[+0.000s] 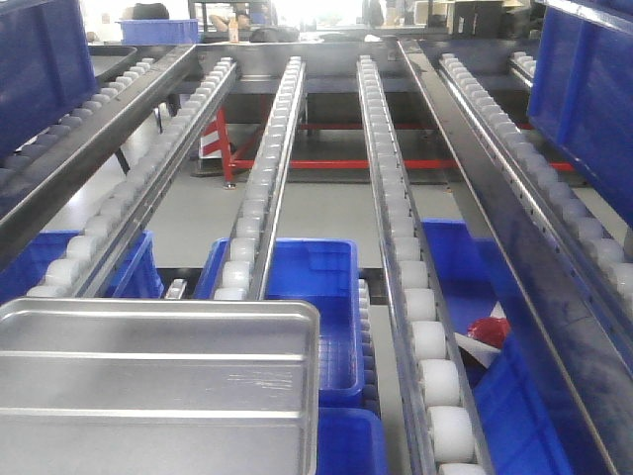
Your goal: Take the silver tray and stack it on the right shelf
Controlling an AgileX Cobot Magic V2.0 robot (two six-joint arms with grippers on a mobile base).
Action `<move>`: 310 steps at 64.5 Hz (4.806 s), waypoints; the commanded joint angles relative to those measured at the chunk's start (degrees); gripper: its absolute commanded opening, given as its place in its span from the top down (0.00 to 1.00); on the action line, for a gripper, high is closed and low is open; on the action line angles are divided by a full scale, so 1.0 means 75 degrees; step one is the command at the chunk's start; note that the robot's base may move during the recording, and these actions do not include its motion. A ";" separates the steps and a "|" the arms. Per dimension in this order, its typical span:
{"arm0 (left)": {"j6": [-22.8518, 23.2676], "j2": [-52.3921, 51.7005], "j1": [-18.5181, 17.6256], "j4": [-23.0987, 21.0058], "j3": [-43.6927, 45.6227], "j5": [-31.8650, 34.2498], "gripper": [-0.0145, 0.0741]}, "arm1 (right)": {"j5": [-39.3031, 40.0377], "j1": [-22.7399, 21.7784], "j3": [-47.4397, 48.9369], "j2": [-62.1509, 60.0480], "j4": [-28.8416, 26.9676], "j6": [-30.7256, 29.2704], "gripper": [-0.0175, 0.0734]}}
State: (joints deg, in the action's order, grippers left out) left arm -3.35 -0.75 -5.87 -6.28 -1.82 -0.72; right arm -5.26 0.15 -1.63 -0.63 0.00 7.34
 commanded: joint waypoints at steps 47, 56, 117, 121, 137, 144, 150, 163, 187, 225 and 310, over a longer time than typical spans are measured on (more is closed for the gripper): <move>0.0084 -0.0123 -0.0047 -0.0540 -0.0135 0.1057 0.95 | 0.0701 -0.0041 0.0138 -0.0158 0.0000 -0.0062 0.75; 0.0084 -0.0123 -0.0032 -0.1158 -0.0049 0.1616 0.95 | 0.1416 -0.0039 0.0141 -0.0158 0.0000 -0.0062 0.75; -0.2030 0.4701 -0.0080 -0.2896 0.5310 -0.5451 0.57 | -0.1748 0.3632 0.4066 0.3832 -0.1098 -0.0031 0.27; -0.2030 0.4867 -0.0080 -0.2897 0.5310 -0.5485 0.38 | -0.1567 0.4286 0.4066 0.4294 -0.1126 -0.0031 0.27; -0.2030 0.5125 -0.1117 -0.2987 0.5310 -0.5293 0.34 | 0.0117 0.6010 0.4099 0.6274 -0.1146 -0.0031 0.27; -0.2015 0.5408 -0.1858 -0.2718 0.5310 -0.5465 0.34 | 0.0389 0.6198 0.4470 0.7117 -0.1288 0.0015 0.28; -0.1916 0.5729 -0.1966 -0.2371 0.5310 -0.5700 0.34 | -0.0440 0.6441 0.5171 0.7931 -0.1279 0.0008 0.28; -0.1901 0.6404 -0.1423 -0.2054 0.5310 -0.5771 0.34 | -0.1979 0.6776 0.6698 0.9892 -0.1274 0.0070 0.30; -0.0903 0.7533 -0.0720 -0.0749 0.5387 -0.5751 0.34 | -0.3386 0.6663 0.8203 1.1910 0.0412 0.3822 0.30; 0.0293 1.0081 -0.1105 -0.0168 0.6994 -0.7058 0.34 | -0.3551 0.6523 0.8213 1.2546 0.1823 0.6139 0.30; 0.1901 1.1211 -0.1930 0.0567 0.5857 -0.4244 0.44 | -0.2978 0.6546 0.8213 1.3374 0.1432 0.6139 0.30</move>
State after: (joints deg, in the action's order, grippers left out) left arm 10.25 84.09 -19.88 -1.83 41.03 -34.46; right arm -29.22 49.37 58.63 101.59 10.24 53.33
